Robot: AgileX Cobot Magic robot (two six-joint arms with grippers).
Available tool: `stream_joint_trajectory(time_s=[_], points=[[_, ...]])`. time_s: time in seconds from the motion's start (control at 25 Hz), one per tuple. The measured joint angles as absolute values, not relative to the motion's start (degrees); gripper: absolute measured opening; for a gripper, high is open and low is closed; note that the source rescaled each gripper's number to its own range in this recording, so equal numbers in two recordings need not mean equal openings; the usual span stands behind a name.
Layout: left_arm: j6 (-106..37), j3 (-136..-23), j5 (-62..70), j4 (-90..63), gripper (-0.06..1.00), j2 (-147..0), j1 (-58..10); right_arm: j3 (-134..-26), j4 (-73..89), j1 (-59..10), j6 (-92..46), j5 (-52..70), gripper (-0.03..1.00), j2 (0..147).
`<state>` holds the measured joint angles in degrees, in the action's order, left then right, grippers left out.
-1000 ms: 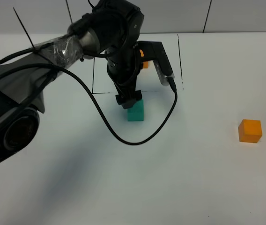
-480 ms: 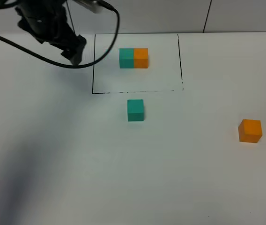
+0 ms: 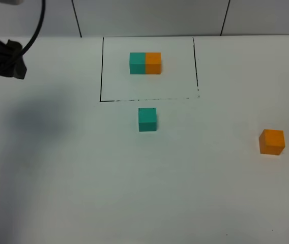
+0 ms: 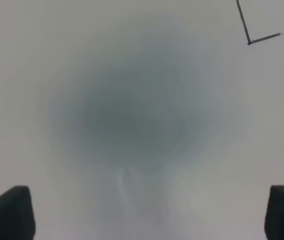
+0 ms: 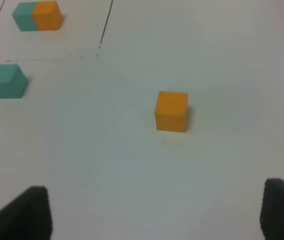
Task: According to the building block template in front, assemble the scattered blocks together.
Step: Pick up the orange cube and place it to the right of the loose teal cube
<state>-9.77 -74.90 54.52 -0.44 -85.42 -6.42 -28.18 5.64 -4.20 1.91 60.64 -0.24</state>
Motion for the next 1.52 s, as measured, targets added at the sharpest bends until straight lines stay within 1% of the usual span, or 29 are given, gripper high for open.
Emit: stream_joint_trajectory(time_s=[0.2,0.48,0.68,1.0,1.32,1.52], points=[[-4.6,-61.3,51.1,-0.9,0.92,-68.5,-6.3,-28.2,5.6,-4.2,1.9,60.6,0.82,-0.2],[1.1,-50.2,51.3,-1.0,0.9,-48.6,-6.3,-28.2,5.6,-4.2,1.9,60.6,0.82,-0.2],[3.4,-45.5,53.9,-1.1,0.85,-38.5,-7.0,-28.2,5.6,-4.2,1.9,60.6,0.82,-0.2],[4.1,-36.8,59.9,-1.6,0.74,-27.8,-7.3,-28.2,5.6,-4.2,1.9,60.6,0.82,-0.3],[-0.7,-30.4,59.7,-4.7,0.73,-15.2,-7.3,-28.2,5.6,-4.2,1.9,60.6,0.82,-0.3],[-2.4,-29.6,59.6,-5.5,0.72,-8.1,-7.3,-28.2,5.6,-4.2,1.9,60.6,0.82,-0.3]])
